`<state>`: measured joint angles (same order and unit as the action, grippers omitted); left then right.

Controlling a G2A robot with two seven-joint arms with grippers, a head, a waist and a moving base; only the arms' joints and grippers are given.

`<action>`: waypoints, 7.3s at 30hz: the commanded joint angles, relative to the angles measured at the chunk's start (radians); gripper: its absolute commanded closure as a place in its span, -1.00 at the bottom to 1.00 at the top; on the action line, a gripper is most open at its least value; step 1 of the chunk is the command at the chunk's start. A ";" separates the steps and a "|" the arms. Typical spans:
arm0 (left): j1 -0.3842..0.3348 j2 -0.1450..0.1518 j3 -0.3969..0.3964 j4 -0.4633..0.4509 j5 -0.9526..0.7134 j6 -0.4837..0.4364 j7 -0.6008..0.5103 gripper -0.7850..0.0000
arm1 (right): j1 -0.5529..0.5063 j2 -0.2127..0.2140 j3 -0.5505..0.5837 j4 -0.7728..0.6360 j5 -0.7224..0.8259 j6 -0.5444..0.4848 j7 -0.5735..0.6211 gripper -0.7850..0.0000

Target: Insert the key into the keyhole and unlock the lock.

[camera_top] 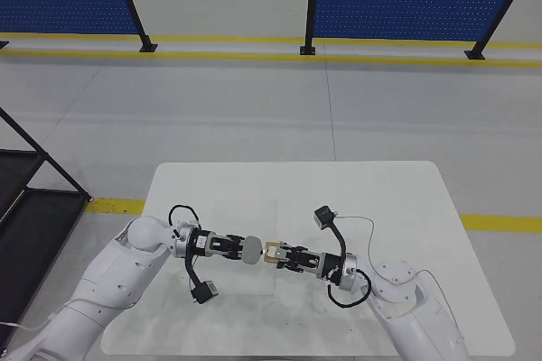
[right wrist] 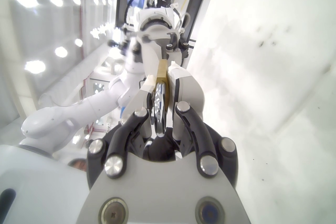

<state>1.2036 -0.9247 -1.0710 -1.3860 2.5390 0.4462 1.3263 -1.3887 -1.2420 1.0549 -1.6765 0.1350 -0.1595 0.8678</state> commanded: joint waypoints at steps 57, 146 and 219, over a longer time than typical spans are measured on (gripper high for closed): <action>-0.009 0.030 -0.022 0.017 -0.150 -0.555 0.064 -1.00 | 0.000 0.000 0.000 0.000 0.000 0.000 0.000 1.00; -0.370 0.225 0.701 0.065 -3.289 -1.364 -2.213 -1.00 | 0.000 0.000 0.000 0.000 0.000 0.000 0.000 1.00; -0.192 0.199 0.425 -0.019 -3.033 -1.414 -2.179 1.00 | 0.000 0.000 0.000 0.000 0.000 0.000 0.000 1.00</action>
<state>1.0095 -0.7256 -0.6422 -1.4045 -0.5067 -0.9593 -0.8611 -1.3887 -1.2420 1.0549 -1.6765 0.1350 -0.1595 0.8678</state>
